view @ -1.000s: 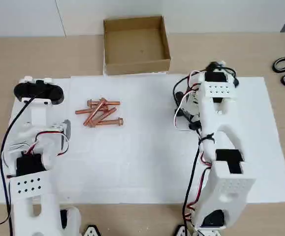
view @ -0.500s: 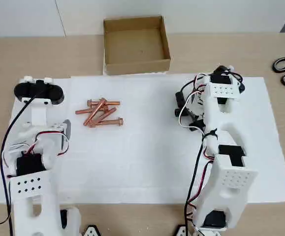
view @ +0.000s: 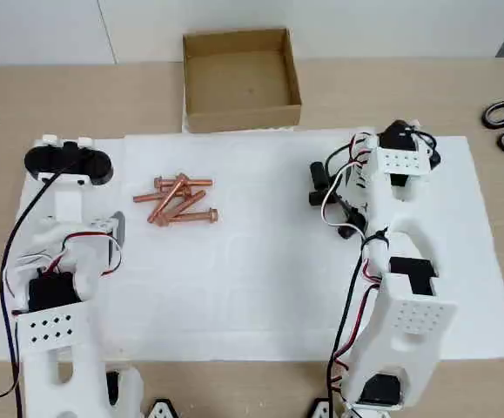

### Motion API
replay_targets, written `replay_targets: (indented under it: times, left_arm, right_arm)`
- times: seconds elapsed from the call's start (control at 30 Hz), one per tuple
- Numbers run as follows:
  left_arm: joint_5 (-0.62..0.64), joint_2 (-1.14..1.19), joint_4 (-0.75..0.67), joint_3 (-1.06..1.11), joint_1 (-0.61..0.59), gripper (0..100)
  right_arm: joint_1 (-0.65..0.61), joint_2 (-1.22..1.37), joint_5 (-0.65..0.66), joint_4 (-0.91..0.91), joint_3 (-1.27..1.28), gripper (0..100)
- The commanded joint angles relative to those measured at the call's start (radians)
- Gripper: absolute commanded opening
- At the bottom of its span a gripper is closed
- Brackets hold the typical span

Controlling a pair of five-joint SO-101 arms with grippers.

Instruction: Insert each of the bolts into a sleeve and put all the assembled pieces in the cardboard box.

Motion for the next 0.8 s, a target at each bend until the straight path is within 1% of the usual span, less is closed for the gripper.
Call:
replay_targets:
  times: [0.0,0.17,0.3,0.47,0.57,0.7,0.77]
  left_arm:
    - [0.005,-0.005,-0.015,-0.002,0.005,20]
    - [0.005,-0.005,-0.015,-0.004,0.005,20]
    - [0.005,-0.005,-0.015,-0.004,0.005,20]
    - [0.008,-0.005,-0.021,-0.012,0.005,20]
    - [0.009,-0.002,-0.023,-0.021,0.005,20]
    - [0.009,-0.005,-0.023,-0.022,0.006,20]
    - [0.009,-0.005,-0.023,-0.022,0.006,20]
  right_arm:
    - [0.001,0.010,0.055,-0.028,-0.023,0.4]
    - [0.001,-0.008,0.124,-0.022,-0.023,0.4]
    - [-0.007,-0.122,0.203,0.077,-0.026,0.4]
    - [-0.008,-0.285,0.456,0.168,-0.026,0.4]
    - [-0.035,-0.355,0.612,0.208,-0.025,0.5]
    - [-0.091,-0.371,0.827,0.217,-0.021,0.5]
    - [-0.116,-0.343,0.879,0.213,-0.021,0.5]
